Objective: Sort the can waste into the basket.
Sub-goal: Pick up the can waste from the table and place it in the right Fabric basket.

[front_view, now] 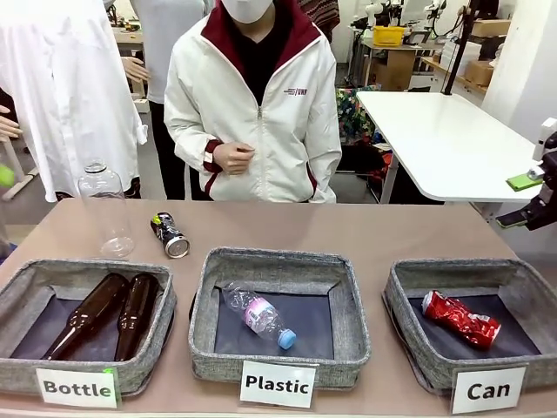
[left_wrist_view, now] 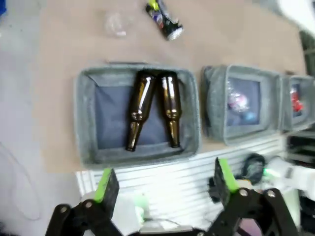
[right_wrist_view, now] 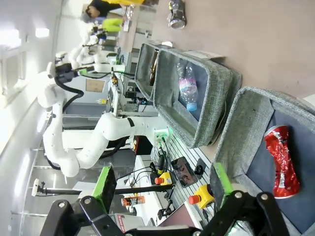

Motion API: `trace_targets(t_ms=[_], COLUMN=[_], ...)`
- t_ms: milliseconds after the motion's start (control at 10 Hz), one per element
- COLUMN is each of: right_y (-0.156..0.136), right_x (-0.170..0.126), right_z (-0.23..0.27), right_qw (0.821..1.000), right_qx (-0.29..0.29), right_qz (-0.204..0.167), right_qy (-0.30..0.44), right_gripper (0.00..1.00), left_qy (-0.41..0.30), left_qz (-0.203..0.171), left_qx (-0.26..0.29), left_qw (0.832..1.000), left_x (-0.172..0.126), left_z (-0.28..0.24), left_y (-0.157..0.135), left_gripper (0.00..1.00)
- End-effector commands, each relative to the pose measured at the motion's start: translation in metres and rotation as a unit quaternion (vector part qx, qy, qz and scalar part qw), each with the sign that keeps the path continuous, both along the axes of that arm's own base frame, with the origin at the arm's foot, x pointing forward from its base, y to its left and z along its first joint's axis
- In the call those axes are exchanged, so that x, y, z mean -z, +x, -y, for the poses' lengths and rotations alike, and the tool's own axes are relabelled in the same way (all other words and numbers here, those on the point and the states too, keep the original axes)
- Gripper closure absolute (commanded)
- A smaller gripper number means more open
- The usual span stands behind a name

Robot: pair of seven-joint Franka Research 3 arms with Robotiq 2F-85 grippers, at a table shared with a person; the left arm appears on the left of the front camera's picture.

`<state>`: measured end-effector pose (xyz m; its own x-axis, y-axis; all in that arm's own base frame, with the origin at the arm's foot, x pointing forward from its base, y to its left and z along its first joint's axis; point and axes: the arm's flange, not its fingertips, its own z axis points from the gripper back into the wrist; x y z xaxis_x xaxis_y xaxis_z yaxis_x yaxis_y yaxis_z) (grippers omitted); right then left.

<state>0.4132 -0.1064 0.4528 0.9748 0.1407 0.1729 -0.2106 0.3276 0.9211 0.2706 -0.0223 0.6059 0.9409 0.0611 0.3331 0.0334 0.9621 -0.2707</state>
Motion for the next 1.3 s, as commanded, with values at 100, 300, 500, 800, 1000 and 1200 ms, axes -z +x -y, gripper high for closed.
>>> trace_targets(t_ms=[100,300,500,800,1000,1200], right_y=[-0.001,-0.001,-0.001,-0.001,-0.001,-0.001], right_x=[0.0,0.0,0.0,0.0,0.0,0.0], right_z=[0.002,0.002,0.002,0.002,0.002,0.002], right_qw=[1.0,1.0,1.0,1.0,1.0,1.0], right_qx=[-0.001,-0.001,-0.001,-0.001,-0.001,-0.001], right_qz=[0.013,0.013,0.013,0.013,0.013,0.013], right_qy=[-0.003,-0.003,-0.003,-0.003,-0.003,-0.003], right_gripper=[0.0,0.0,0.0,0.0,0.0,0.0], left_qy=[0.128,0.119,0.124,0.045,0.031,0.066], left_qz=[-0.019,0.012,-0.005,-0.025,-0.044,-0.03], left_qx=[0.005,-0.035,0.022,-0.094,-0.145,-0.184], left_qw=[0.992,0.992,0.992,0.994,0.988,0.98], left_x=[0.026,0.046,0.035,0.064,0.088,0.1], left_z=[0.08,0.125,0.104,0.139,0.188,0.24], left_y=[0.037,0.048,0.028,0.04,0.061,0.083], left_gripper=[0.0,0.0,0.0,0.0,0.0,0.0])
